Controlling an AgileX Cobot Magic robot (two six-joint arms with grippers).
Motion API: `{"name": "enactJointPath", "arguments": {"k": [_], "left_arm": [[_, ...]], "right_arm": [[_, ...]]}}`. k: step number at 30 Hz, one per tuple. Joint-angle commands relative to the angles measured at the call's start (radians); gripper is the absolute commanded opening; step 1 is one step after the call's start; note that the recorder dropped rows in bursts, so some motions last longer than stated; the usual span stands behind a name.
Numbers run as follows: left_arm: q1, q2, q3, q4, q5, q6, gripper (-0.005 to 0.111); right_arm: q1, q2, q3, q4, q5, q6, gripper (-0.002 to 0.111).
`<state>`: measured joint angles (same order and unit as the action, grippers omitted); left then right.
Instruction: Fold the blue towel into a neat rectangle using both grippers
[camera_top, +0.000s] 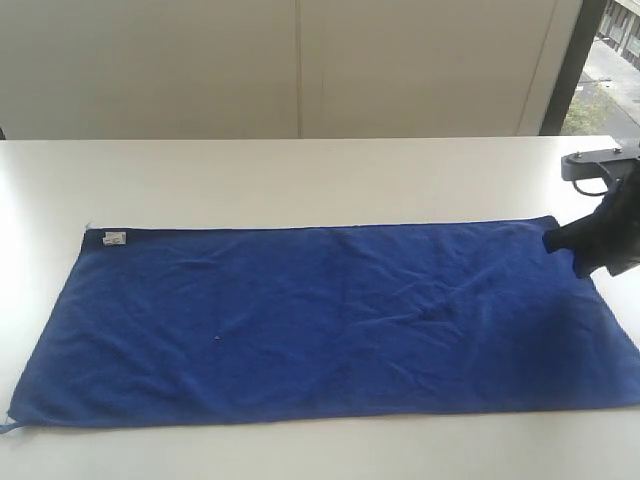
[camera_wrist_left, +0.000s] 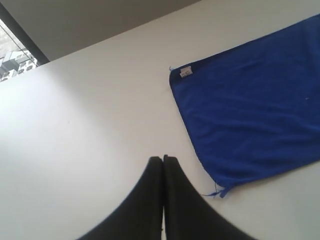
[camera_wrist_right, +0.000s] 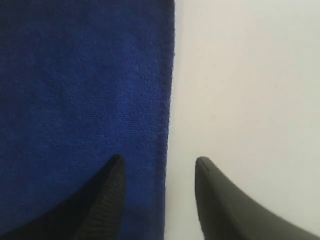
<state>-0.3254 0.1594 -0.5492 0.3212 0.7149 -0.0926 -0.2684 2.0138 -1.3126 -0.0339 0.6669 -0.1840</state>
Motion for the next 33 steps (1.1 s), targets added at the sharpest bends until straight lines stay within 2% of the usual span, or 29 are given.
{"name": "enactJointPath", "arguments": {"k": [1,14,28,33], "left_arm": [[0.003,-0.007,0.014,-0.02,-0.029,-0.009,0.0],[0.003,-0.007,0.014,-0.022,-0.056,-0.009,0.0],[0.003,-0.007,0.014,-0.026,-0.063,-0.009,0.0],[0.003,-0.007,0.014,-0.026,-0.063,-0.009,0.0]], "right_arm": [[-0.013,0.02,-0.011,0.023,0.017,-0.039,0.047],[-0.013,0.045,-0.011,0.063,0.009,-0.048,0.047],[-0.013,0.072,-0.011,0.067,0.017,-0.048,0.029],[-0.013,0.072,0.004,0.067,0.015,-0.048,0.027]]}}
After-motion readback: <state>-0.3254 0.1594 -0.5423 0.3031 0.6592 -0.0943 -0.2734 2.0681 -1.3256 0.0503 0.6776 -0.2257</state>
